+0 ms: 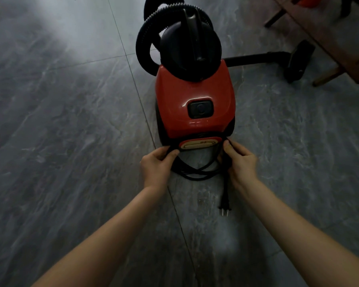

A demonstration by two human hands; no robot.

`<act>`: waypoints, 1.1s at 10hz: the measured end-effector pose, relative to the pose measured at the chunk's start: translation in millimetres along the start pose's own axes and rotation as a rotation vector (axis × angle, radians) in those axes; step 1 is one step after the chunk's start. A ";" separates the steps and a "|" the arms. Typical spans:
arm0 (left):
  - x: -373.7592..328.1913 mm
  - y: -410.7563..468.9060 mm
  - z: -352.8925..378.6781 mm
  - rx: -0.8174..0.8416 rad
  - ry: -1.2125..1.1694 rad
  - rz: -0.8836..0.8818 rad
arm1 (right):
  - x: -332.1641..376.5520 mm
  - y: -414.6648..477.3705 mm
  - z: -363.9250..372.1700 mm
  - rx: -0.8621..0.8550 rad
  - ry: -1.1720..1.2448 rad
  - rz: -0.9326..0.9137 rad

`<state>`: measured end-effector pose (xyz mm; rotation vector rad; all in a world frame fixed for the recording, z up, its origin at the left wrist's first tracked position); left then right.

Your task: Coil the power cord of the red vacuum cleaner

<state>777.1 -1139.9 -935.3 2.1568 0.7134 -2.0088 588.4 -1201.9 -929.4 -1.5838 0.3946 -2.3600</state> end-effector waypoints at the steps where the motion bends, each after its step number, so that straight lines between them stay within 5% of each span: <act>1: -1.4 -0.3 -2.1 -0.006 -0.004 -0.002 | -0.5 -2.4 0.4 -0.011 0.021 -0.007; 6: -14.7 -1.6 -1.4 0.047 -0.015 0.022 | 6.4 -0.8 -2.1 0.017 -0.207 -0.112; 8: -15.8 -5.1 -13.6 0.114 0.232 0.052 | 20.5 -3.4 -6.1 0.084 -0.571 -0.221; 11: -44.8 -49.6 -39.4 0.181 0.834 0.497 | 41.5 -65.9 4.9 0.127 -1.286 -0.621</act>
Point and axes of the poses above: each hand's wrist, its own y-axis towards the middle knuckle, its own z-axis out of the palm, x = y × z, the point moved 1 cm from there along y, towards the middle knuckle, and after that the axes turned 10 degrees about x, right-handed, at the moved point
